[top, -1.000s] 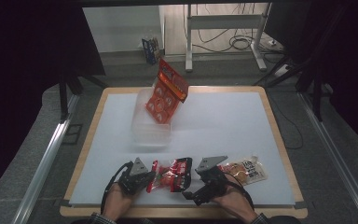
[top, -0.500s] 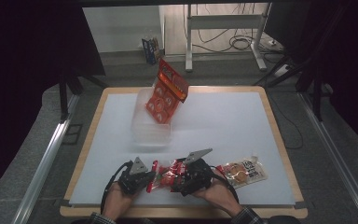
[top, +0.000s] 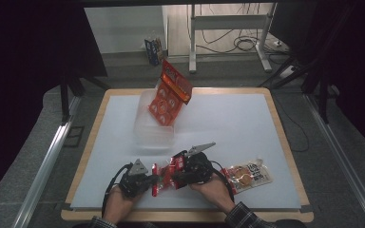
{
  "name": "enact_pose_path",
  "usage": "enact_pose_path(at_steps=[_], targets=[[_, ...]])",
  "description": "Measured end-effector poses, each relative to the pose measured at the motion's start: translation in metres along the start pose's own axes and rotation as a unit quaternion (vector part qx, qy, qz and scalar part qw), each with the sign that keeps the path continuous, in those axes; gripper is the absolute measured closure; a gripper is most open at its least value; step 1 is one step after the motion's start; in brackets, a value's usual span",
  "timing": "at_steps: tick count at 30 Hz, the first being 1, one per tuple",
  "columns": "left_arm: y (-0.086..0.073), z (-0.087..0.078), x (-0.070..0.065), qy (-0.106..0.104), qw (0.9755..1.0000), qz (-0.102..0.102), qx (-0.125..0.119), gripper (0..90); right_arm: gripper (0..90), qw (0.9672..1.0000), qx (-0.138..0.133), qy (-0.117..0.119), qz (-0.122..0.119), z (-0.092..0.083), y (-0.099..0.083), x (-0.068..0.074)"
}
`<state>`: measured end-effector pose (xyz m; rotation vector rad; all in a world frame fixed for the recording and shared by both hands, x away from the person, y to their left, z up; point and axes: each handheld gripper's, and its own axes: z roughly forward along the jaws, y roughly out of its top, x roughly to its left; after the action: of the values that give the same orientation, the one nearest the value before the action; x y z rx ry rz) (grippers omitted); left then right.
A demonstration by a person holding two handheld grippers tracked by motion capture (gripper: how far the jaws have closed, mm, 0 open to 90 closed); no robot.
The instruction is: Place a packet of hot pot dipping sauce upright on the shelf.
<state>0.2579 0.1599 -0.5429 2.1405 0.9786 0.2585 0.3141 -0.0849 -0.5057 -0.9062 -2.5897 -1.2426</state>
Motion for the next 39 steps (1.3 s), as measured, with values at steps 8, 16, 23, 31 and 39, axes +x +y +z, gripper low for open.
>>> enact_pose_path(at_steps=[8,16,23,31,39], targets=[[0.000,0.000,-0.001,-0.001,1.0000,-0.001,0.000,89.0,49.5,0.9998,0.006,0.011,0.013,0.012,0.004,-0.001],[0.000,-0.004,0.000,0.000,1.0000,0.002,-0.003,87.2,63.4,0.9988,0.015,0.021,0.041,0.018,0.005,-0.001],[0.002,-0.012,-0.002,0.015,0.9992,0.014,-0.036,62.7,69.6,0.9992,0.006,0.022,0.032,0.010,0.008,-0.003],[0.001,-0.016,0.000,0.027,0.9980,0.018,-0.054,37.7,70.7,1.0000,-0.006,-0.006,-0.004,-0.010,0.016,-0.001],[0.002,-0.015,-0.001,0.039,0.9971,0.024,-0.061,20.5,70.8,0.9992,-0.018,-0.024,-0.025,-0.034,0.026,-0.002]])
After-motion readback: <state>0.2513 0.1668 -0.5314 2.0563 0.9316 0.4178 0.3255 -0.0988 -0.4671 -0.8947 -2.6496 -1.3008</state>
